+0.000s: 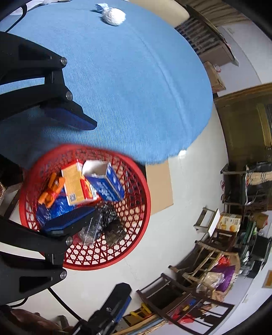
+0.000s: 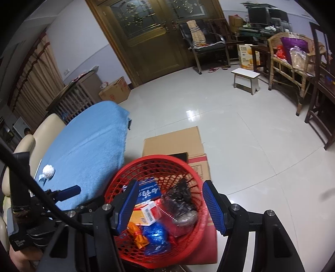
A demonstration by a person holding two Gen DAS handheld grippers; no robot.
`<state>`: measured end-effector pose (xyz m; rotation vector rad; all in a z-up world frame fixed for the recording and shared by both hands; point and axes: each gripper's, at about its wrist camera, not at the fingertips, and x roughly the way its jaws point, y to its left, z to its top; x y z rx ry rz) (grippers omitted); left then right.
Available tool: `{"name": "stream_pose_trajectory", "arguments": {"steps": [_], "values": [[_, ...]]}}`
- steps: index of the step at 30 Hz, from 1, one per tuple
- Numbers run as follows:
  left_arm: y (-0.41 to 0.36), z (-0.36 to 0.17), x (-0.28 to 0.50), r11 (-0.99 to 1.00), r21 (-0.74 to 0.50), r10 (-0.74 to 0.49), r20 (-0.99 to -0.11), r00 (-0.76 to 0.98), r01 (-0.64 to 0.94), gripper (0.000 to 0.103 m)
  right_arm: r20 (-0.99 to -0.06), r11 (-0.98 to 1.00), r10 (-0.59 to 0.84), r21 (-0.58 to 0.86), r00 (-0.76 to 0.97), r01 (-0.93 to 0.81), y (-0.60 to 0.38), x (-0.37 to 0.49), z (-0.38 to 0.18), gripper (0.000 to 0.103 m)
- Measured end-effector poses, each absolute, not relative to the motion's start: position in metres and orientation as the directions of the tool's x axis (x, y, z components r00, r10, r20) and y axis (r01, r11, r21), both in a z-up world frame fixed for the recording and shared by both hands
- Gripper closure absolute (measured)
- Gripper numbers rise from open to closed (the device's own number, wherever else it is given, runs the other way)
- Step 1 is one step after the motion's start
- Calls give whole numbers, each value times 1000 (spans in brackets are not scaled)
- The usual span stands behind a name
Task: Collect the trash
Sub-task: 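Move both tools back to the blue mask and white tissue ball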
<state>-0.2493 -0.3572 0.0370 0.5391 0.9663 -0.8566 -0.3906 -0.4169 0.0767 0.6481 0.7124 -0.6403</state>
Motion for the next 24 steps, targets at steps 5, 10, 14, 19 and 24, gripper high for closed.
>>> {"name": "stream_pose_trajectory", "arguments": {"steps": [5,10,14,19,24], "values": [[-315,46,-222,638,2,-392,-860,327,770,27,-764,680,-259,290,591,674,-400,-362,76,36],[-264,50,-189,723,-23,-384,-844,374,691,27,-774,746,-215,264,596,611,-371,-322,76,36],[-220,49,-163,788,-13,-344,-838,423,615,27,-779,798,-180,241,600,553,-347,-287,78,36],[-167,44,-131,858,-14,-292,-837,464,514,27,-795,850,-126,221,593,477,-312,-241,71,36],[-121,35,-106,903,-34,-257,-842,475,428,27,-817,889,-70,209,572,408,-279,-198,63,36]]}}
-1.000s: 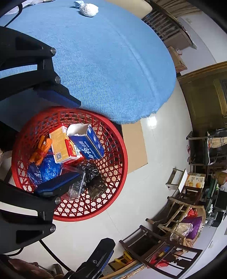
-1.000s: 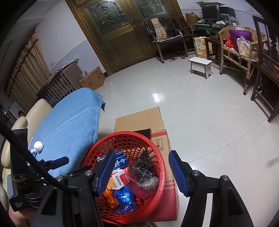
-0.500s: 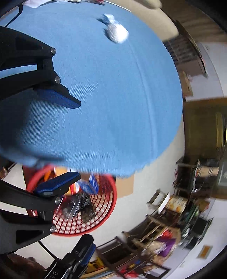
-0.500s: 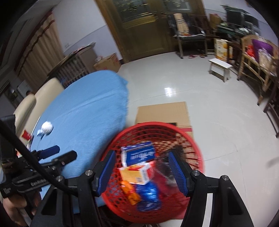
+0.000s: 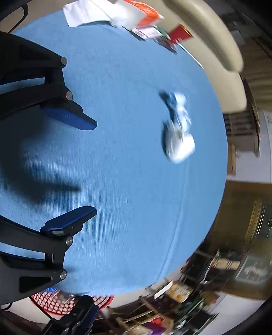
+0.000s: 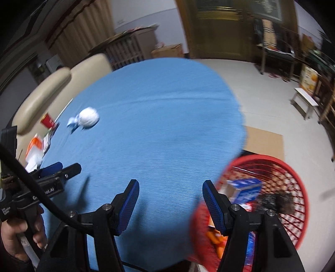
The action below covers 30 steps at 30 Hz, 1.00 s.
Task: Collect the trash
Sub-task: 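Move both tools back to the blue mask and white tissue ball, then grasp the white tissue ball with the right gripper while the left grasps the blue mask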
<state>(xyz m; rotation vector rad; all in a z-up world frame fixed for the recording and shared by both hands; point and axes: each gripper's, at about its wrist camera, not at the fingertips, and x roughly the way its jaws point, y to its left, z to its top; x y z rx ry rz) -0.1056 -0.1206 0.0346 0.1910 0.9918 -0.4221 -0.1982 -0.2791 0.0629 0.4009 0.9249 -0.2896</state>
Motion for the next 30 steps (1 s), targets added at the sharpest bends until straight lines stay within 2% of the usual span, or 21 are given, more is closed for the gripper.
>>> {"name": "stream_pose_trajectory", "arguments": {"steps": [7,11,30], "values": [[-67,23,-77,941,-60,-225,-846,483,333,27,-839,939,-33,161,543,305,-226,-133,57,36],[-46,18,-65,953,-69,-211,-849,485,294,27,-840,956,-18,145,542,256,-203,-100,56,28],[-7,12,-20,973,-103,-195,-845,497,208,27,-813,979,45,152,581,138,-161,64,50,28]]}}
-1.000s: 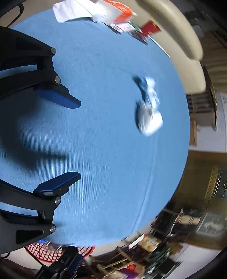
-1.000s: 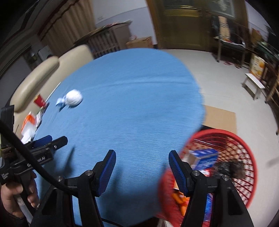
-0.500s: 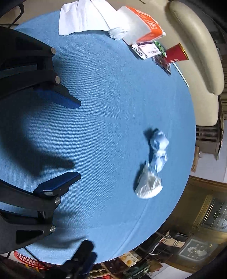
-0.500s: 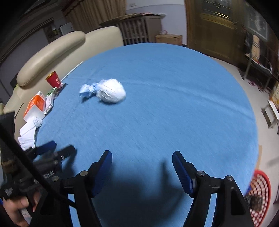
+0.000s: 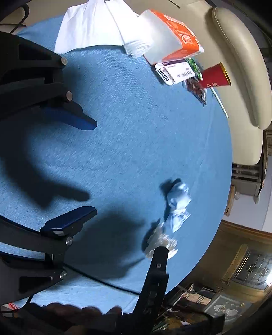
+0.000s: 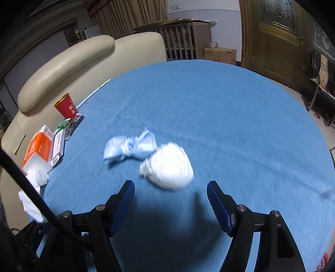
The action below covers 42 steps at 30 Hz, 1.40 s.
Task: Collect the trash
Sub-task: 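Grasp the white tissue ball with the right gripper while the left grasps the blue mask, then carry the tissue ball and blue mask over the red wastebasket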
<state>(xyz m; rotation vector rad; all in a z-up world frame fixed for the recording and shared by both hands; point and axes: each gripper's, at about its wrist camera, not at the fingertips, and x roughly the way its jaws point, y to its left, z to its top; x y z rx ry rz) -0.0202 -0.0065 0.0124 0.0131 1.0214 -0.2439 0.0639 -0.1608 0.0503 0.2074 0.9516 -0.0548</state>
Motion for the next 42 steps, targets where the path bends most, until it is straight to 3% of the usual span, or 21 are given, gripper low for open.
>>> {"name": "stream_pose_trajectory", "arguments": {"steps": [5,6,7,20,27,30,31,32,35,42], "values": [[-5,17,-3,976,-106,-190,-839,510,189,27,-828,976,59,166,558,144,-165,92,34,28],[-6,19,1,977,-104,-188,-837,514,188,27,-830,975,66,171,553,141,-166,94,33,36],[-8,20,4,977,-103,-187,-835,517,188,27,-831,973,80,184,551,137,-167,95,31,55],[-75,37,80,957,-112,-246,-804,541,269,26,-813,963,90,218,575,157,-202,38,45,56],[-96,18,112,945,-41,-214,-829,517,325,25,-808,955,100,241,580,172,-215,11,51,56],[-95,10,117,930,-64,-246,-841,482,362,25,-807,956,102,242,581,167,-215,8,52,56],[-94,8,118,928,-71,-252,-844,473,366,28,-807,955,105,245,581,168,-215,8,52,56],[-94,8,117,924,-82,-264,-844,466,374,39,-806,954,107,249,582,169,-216,7,52,56],[-95,11,111,918,-75,-265,-846,464,388,49,-804,953,111,253,584,167,-215,5,53,56],[-85,21,87,929,-68,-249,-842,479,363,57,-795,954,106,251,598,166,-212,-7,60,56]]}}
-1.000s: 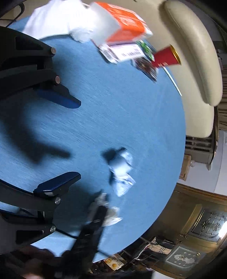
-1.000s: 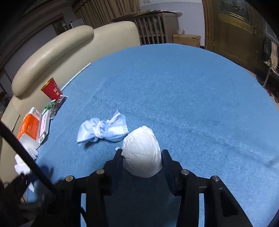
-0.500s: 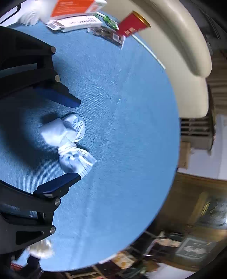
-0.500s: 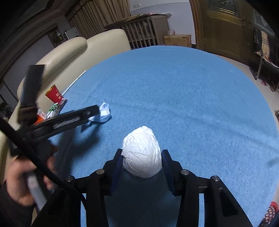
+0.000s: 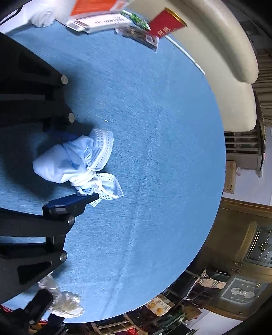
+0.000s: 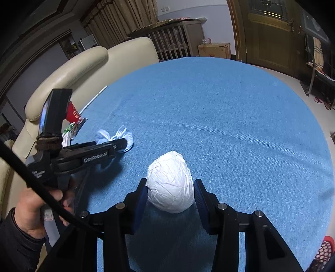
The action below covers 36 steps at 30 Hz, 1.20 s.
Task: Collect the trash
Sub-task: 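Carry the tissue ball and blue mask over the red wastebasket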
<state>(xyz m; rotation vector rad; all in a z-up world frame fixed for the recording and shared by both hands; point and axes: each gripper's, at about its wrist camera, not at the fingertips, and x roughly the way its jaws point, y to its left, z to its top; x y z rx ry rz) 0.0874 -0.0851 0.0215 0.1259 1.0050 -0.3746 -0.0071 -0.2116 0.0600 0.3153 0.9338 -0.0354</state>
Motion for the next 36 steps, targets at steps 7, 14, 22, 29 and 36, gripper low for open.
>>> {"name": "stream_pose_trajectory", "arguments": {"steps": [7,14,22,29,36], "values": [[-71,26,56,944,-34,-204,-843,497,329,57,-788,956,101,246,607,160,-203,-25,66,56],[-62,25,14,955,-10,-168,-842,512,297,57,-791,955,83,236,607,178,-197,-49,64,56],[-56,38,-18,957,-11,-175,-821,543,291,57,-782,950,70,242,620,198,-196,-85,69,56],[-59,46,-43,953,-20,-193,-808,557,301,57,-766,949,59,243,640,203,-197,-112,80,56],[-67,47,-63,947,-23,-207,-806,555,320,57,-759,945,51,246,650,213,-200,-134,83,56]]}}
